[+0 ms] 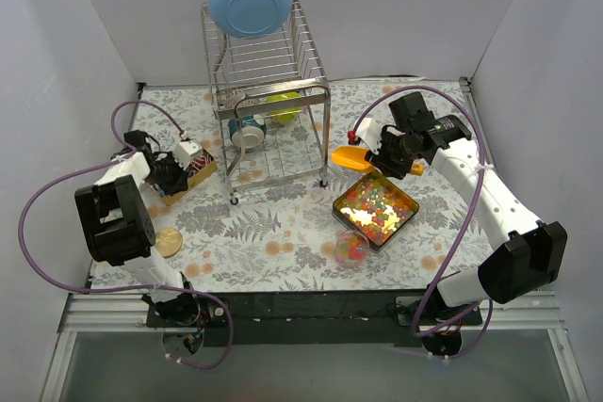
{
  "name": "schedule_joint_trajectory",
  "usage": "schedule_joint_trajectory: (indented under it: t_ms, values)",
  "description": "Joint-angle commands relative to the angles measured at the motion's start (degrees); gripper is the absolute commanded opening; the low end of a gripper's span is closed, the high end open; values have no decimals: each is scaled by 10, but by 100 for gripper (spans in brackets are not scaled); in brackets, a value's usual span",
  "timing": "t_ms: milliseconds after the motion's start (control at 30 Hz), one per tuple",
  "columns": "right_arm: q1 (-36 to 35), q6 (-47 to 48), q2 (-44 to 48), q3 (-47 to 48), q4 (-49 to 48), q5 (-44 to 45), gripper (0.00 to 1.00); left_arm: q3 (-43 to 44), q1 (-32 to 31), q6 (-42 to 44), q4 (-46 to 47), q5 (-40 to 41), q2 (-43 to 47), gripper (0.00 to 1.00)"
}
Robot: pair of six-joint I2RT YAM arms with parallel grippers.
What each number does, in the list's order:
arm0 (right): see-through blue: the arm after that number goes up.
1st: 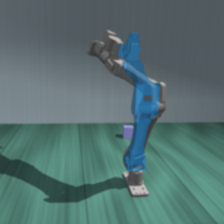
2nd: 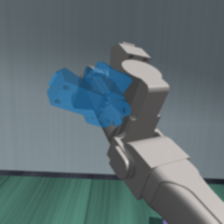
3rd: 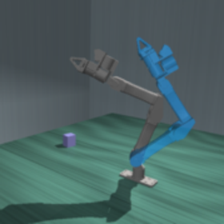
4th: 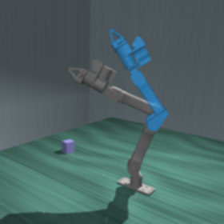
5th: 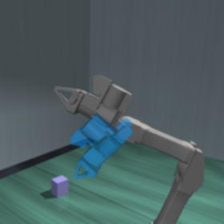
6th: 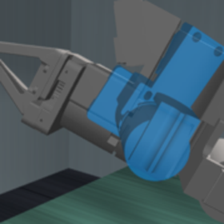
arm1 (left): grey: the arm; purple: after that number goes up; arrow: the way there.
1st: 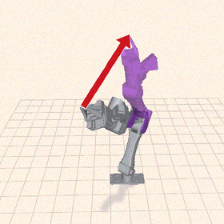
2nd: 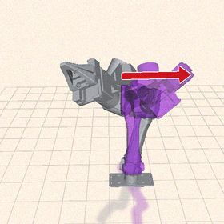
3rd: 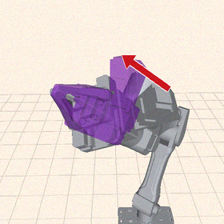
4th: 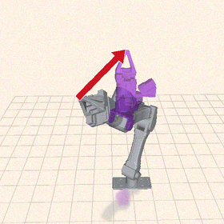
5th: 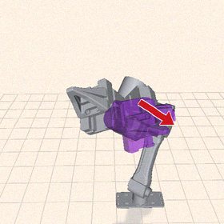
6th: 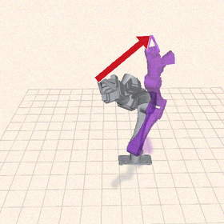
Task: Pack the candies
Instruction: Move the storage box to the center of the board.
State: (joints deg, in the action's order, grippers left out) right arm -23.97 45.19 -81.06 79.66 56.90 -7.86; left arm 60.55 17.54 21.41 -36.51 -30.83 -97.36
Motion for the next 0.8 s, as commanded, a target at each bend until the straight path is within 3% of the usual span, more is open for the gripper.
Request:
schedule_joint_trajectory:
  t_ms: [0,433,767]
  values:
    - [3,-3,5,2,-13,-4,1,-44,0,131,-67,-8,33,0]
    - [3,-5,8,3,-3,2,1,-50,44,292,-131,67,9,0]
    - [3,-5,1,1,-3,2,1,-77,69,532,-176,74,33,0]
